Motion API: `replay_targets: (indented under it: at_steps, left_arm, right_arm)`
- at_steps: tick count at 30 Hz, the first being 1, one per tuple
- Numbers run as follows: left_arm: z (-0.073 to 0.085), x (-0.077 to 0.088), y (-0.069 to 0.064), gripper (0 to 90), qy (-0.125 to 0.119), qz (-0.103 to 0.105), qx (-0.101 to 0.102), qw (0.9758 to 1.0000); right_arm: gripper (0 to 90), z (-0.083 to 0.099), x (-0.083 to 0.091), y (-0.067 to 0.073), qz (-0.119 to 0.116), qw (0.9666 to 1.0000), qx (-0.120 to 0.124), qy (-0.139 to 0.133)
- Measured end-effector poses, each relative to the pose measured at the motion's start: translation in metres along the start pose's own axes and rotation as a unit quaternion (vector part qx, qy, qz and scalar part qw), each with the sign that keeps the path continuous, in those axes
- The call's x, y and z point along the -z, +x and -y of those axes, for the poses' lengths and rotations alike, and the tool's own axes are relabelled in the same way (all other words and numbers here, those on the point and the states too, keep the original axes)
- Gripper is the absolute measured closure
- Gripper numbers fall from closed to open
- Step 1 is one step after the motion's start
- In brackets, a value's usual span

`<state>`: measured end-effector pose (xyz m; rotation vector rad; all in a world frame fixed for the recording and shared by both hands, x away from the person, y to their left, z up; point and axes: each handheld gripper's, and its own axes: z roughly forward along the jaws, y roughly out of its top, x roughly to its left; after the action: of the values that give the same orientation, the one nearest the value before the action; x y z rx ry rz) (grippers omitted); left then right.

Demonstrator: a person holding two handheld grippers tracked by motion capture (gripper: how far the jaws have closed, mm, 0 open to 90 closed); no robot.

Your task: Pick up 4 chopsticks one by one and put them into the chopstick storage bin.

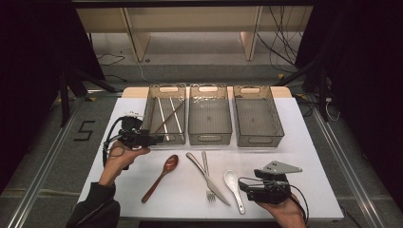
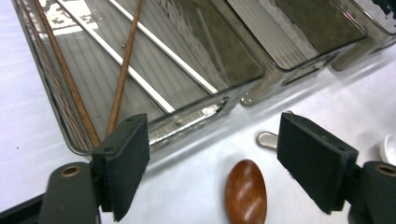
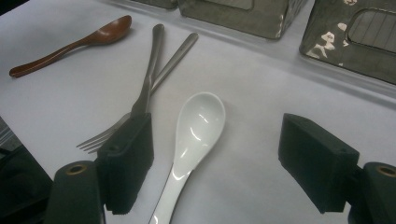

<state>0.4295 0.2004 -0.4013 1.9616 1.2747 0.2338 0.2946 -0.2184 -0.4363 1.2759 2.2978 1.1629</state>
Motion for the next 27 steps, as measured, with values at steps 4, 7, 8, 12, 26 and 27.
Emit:
replay_targets:
  at_steps: [4,7,8,12,26,27]
  left_arm:
    - [0.005,0.0,-0.005,22.3,0.008,-0.001,-0.006,0.9999]
    - [0.008,-0.002,-0.007,20.3,0.015,-0.002,-0.01,0.9998]
    - [0.009,-0.002,-0.008,19.9,0.017,-0.002,-0.01,0.9998]
    - [0.012,-0.004,-0.011,18.8,0.023,0.0,-0.013,0.9996]
    - [0.025,-0.008,-0.025,18.1,0.062,-0.01,-0.032,0.9975]
    - [0.026,-0.008,-0.025,18.0,0.065,-0.01,-0.033,0.9973]
  right_arm:
    - [27.3,0.0,0.0,0.0,-0.001,1.0,0.0,0.0]
    - [27.3,0.001,0.0,-0.001,-0.002,1.0,0.001,-0.001]
    - [27.3,0.001,0.0,-0.001,-0.002,1.0,0.0,0.0]
    - [27.3,0.002,0.0,-0.002,-0.002,1.0,-0.001,0.001]
    - [27.3,0.003,-0.001,-0.004,-0.005,1.0,-0.001,0.001]
    - [27.3,0.003,-0.001,-0.004,-0.005,1.0,-0.001,0.001]
